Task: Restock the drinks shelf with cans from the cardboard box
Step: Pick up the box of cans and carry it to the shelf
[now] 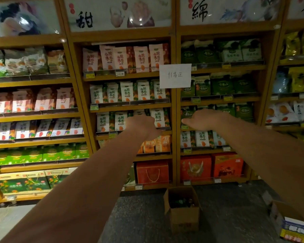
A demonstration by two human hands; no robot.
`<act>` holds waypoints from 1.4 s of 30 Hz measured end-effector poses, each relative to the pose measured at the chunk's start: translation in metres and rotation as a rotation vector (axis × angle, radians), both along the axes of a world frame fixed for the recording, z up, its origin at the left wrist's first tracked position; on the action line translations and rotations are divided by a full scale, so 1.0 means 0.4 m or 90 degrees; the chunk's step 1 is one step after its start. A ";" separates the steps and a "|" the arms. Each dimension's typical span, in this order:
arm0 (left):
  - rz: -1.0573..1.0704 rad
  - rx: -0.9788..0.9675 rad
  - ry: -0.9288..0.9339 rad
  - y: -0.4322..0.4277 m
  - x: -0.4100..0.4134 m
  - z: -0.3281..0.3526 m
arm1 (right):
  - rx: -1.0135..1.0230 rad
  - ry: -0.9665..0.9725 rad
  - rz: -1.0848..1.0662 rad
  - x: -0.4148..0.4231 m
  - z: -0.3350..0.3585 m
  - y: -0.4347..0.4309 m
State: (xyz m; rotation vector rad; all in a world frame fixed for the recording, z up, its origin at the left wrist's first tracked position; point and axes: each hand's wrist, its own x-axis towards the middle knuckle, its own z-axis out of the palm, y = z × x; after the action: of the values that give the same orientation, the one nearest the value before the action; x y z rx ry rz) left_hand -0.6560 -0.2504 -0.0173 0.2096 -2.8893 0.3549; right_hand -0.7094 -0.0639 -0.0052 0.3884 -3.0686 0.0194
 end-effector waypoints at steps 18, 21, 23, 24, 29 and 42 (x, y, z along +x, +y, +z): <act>-0.020 0.011 -0.010 -0.089 -0.311 -0.061 | 0.010 0.001 0.001 -0.319 -0.056 -0.079; -0.006 0.002 -0.004 -0.077 -0.388 -0.054 | -0.002 0.007 0.020 -0.408 -0.052 -0.066; 0.005 -0.007 0.000 -0.057 -0.443 -0.046 | -0.002 -0.002 0.032 -0.469 -0.042 -0.051; 0.012 -0.009 0.001 -0.045 -0.470 -0.041 | 0.001 -0.003 0.037 -0.500 -0.038 -0.043; 0.027 -0.016 0.016 0.025 -0.605 -0.035 | 0.015 0.014 0.066 -0.646 -0.033 0.011; 0.060 0.001 -0.012 0.083 -0.831 -0.076 | 0.062 0.000 0.072 -0.893 -0.080 0.055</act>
State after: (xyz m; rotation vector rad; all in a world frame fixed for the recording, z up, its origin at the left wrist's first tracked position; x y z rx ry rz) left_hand -0.9884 -0.2170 -0.0479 0.3466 -2.9050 0.3719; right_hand -1.0666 -0.0420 -0.0370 0.5677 -3.0520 -0.1267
